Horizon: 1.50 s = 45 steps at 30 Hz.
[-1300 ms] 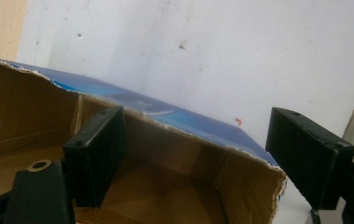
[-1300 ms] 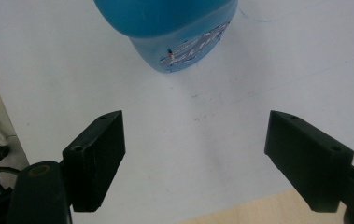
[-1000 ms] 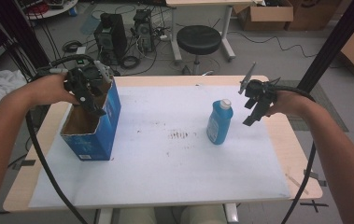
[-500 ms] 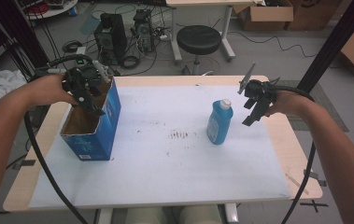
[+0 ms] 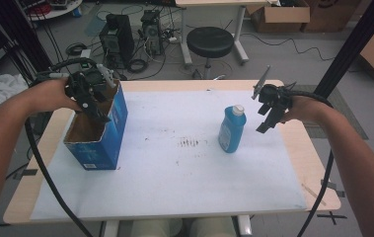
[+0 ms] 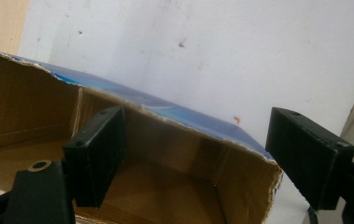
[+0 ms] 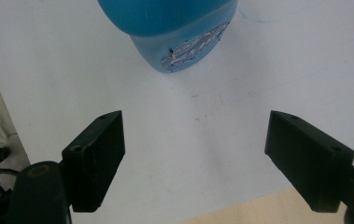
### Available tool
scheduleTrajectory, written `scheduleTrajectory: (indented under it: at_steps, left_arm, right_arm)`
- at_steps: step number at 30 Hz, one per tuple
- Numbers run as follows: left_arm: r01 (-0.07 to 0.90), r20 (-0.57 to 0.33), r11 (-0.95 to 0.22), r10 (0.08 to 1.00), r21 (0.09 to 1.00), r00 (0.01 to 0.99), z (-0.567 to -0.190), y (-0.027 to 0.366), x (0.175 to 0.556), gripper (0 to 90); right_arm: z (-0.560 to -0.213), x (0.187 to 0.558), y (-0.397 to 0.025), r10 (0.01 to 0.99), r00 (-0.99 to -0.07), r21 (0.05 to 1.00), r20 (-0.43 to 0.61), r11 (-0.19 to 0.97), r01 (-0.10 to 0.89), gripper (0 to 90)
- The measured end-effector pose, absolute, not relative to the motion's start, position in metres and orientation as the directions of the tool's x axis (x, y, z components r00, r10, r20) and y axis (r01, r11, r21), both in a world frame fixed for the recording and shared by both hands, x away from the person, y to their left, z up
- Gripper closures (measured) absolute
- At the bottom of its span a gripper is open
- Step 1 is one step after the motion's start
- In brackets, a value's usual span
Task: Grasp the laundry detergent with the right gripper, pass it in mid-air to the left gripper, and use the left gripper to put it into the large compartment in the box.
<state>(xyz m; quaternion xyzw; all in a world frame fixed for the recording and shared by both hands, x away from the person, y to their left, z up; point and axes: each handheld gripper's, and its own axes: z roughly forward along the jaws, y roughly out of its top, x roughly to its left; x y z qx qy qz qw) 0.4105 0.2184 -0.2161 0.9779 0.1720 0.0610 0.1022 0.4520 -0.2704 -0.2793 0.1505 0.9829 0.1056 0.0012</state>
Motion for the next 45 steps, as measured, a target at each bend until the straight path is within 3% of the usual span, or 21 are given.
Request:
scheduleTrajectory:
  at_steps: [34, 45]
  left_arm:
    - [0.318, 0.091, -0.920, 0.346, 0.229, 0.934, -0.219, 0.220, 0.410, 21.1]
    - [0.318, 0.093, -0.921, 0.346, 0.225, 0.934, -0.220, 0.218, 0.410, 21.1]
  right_arm:
    - [-0.299, 0.436, -0.285, 0.373, -0.928, 0.244, 0.015, 0.898, 0.365, 18.8]
    - [-0.311, 0.427, -0.297, 0.424, -0.906, 0.308, 0.003, 0.861, 0.404, 19.0]
